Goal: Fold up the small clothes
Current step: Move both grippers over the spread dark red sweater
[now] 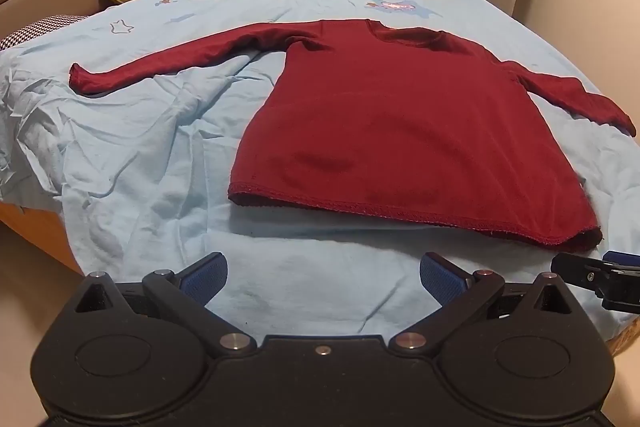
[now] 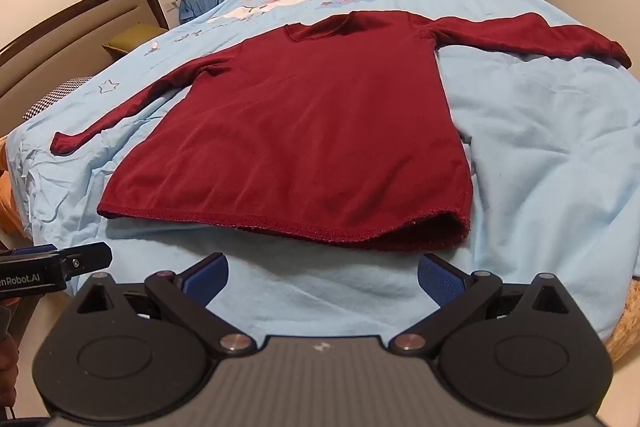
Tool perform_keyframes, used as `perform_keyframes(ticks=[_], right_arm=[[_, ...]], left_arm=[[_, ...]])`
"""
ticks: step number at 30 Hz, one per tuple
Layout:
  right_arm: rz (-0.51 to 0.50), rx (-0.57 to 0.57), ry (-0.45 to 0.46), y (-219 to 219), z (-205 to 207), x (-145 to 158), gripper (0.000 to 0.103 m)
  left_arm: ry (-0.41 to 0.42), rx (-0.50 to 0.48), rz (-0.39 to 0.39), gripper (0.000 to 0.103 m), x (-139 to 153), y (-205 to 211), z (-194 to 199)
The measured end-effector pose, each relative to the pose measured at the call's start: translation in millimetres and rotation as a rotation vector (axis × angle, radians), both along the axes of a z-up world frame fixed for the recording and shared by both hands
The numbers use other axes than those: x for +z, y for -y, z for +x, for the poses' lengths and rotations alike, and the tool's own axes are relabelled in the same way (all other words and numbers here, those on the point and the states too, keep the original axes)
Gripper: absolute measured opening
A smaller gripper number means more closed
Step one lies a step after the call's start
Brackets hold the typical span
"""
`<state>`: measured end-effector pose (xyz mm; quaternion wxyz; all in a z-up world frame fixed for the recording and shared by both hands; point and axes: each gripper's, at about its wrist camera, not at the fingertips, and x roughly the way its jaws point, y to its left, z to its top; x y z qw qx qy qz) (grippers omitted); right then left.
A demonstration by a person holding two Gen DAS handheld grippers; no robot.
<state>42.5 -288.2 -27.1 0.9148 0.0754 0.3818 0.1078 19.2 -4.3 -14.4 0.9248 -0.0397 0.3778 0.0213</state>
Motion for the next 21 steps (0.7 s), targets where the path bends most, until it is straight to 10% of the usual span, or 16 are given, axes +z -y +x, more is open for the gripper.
perform_keyframes(ticks=[21], right_arm=[[-0.073,-0.078,-0.051,20,22,2,0.103]], left_arm=[[-0.042,-0.051,0.009,0.102,11,21,58]])
